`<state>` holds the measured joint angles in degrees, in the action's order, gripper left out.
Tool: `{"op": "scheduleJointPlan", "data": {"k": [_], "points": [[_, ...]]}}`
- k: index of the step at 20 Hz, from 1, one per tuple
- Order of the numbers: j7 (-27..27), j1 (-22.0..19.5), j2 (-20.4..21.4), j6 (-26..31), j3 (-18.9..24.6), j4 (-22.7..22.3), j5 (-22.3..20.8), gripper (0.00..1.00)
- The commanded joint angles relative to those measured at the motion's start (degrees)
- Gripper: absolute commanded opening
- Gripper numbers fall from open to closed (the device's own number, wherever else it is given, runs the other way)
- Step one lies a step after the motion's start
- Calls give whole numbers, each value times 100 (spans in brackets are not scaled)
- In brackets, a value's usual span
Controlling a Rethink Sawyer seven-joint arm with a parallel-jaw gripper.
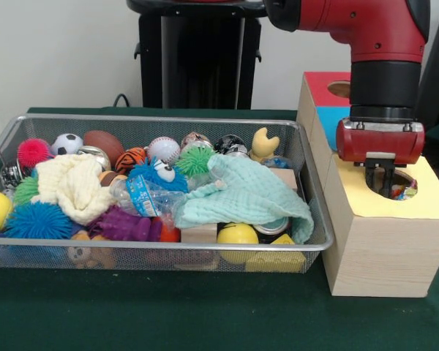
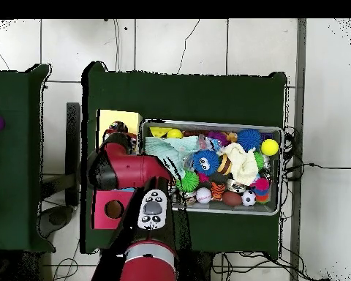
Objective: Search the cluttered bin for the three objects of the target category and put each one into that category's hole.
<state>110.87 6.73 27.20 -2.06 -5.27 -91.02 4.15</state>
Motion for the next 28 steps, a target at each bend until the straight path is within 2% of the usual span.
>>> {"op": "scheduleJointPlan", "data": {"k": [1,16,28], "points": [[366,-325,-104,771,226,-719,-384,0],[318,-344,372,1192,265,-1007,-306,0],[328,-373,309,1103,296,-999,-335,0]]}}
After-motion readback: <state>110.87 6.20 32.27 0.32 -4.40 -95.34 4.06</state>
